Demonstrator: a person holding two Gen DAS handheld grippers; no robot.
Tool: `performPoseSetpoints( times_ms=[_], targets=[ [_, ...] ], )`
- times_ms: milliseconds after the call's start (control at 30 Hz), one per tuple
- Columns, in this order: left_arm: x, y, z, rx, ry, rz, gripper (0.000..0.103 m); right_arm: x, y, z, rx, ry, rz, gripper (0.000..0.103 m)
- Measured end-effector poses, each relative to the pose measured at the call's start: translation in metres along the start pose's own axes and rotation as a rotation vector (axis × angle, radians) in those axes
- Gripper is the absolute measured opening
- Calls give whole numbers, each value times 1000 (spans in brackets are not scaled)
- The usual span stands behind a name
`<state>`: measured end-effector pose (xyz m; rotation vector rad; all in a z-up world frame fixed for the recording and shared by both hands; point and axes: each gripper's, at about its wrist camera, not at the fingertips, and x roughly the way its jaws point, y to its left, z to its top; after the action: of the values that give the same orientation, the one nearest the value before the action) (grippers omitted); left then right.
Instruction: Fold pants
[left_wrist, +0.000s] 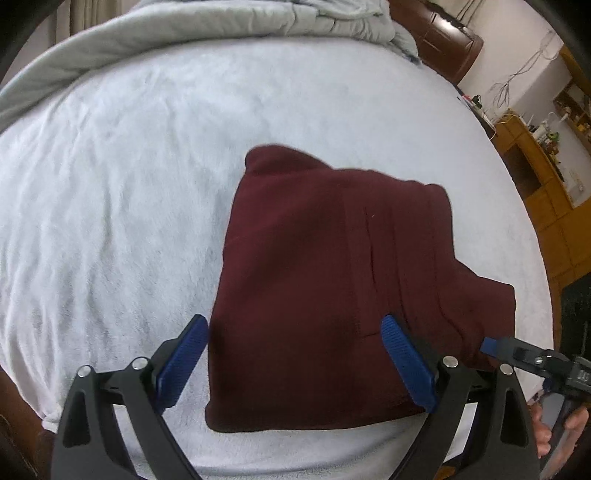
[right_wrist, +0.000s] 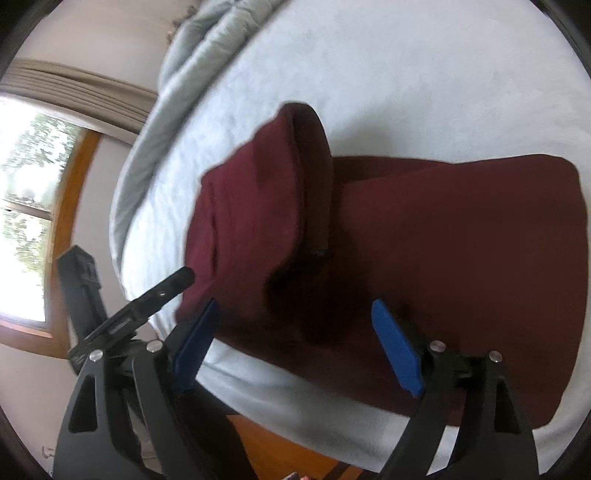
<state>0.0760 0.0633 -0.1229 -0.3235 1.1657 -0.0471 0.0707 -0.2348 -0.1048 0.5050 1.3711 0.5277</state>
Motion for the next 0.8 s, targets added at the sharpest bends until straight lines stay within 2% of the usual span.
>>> performPoseSetpoints(
  times_ms=[67, 167, 267, 333, 400, 433, 500, 600, 700, 800],
  targets=[
    [4, 3, -1, -8, 8, -4, 94, 13, 0, 3, 6, 28, -40, 84],
    [9, 8, 0, -14, 20, -11, 94, 21, -1, 5, 14, 28, -33, 87],
    [11, 14, 2, -28, 31, -12, 94, 26, 3, 8, -10, 38, -21, 82],
    [11, 15, 2, -38, 37, -14, 94, 31, 6, 9, -19, 52, 37, 55],
    [12, 18, 3, -40, 44, -13, 94, 35, 6, 11, 5, 67, 75, 47],
    [13, 18, 3, -39, 47, -10, 95, 36, 7, 11, -1, 66, 82, 37],
    [13, 20, 4, -43, 51, -12, 95, 29, 11, 9, -23, 47, 117, 27],
    [13, 24, 9, -58, 55, -21, 95, 16, 19, 7, -65, 20, 127, 22],
    [6, 24, 9, -73, 42, -48, 95, -9, 24, 5, -81, -21, 179, 21],
    [-2, 19, 11, -73, 22, -74, 95, -42, 30, 1, -119, -73, 170, 21]
  ],
)
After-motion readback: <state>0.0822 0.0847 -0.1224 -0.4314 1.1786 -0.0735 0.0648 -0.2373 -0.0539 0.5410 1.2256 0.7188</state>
